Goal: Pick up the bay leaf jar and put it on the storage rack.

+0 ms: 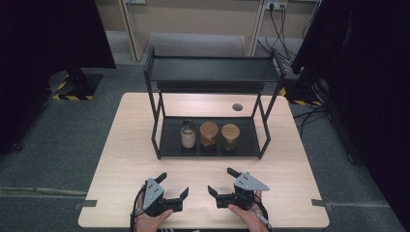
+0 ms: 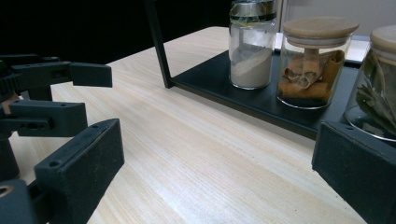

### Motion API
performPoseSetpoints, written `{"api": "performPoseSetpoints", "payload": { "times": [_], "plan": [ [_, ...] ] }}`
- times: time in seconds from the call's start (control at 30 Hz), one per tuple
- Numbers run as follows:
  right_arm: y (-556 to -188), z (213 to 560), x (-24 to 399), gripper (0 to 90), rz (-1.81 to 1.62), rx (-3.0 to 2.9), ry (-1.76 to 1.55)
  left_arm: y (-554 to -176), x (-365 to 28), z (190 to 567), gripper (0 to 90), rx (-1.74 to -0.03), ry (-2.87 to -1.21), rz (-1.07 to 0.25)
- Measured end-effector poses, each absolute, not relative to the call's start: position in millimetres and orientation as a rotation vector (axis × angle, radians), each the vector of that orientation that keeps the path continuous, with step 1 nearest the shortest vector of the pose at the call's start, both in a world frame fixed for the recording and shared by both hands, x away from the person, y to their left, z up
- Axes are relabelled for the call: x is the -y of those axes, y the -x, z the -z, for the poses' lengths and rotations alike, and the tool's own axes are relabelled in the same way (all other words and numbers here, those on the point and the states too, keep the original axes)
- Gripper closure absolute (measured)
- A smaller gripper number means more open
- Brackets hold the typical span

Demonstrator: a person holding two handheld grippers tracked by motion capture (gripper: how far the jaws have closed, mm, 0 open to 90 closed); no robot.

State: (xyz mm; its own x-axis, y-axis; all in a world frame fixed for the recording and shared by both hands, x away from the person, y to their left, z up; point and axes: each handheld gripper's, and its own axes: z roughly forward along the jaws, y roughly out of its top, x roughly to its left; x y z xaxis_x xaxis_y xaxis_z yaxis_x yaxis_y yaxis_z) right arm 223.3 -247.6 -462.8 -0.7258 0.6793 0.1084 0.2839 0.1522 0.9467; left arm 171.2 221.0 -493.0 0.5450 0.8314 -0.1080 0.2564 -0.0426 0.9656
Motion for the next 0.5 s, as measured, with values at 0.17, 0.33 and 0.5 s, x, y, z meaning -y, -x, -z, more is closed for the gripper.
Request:
{"api": "performPoseSetpoints", "payload": {
  "times": [0.17, 0.33, 0.5],
  "plan": [
    [-222.7, 464.3, 249.0, 2.6, -1.596, -2.090, -0.933, -171.1, -221.2, 493.1, 2.9, -0.950, -1.588, -0.604],
    [-221.8, 464.8, 249.7, 2.6, -1.595, -2.084, -0.936, -170.4, -220.9, 493.1, 2.9, -0.947, -1.589, -0.605],
    [-221.7, 464.7, 250.8, 2.6, -1.597, -2.076, -0.940, -170.8, -221.2, 493.4, 2.9, -0.950, -1.587, -0.605]
  ]
}}
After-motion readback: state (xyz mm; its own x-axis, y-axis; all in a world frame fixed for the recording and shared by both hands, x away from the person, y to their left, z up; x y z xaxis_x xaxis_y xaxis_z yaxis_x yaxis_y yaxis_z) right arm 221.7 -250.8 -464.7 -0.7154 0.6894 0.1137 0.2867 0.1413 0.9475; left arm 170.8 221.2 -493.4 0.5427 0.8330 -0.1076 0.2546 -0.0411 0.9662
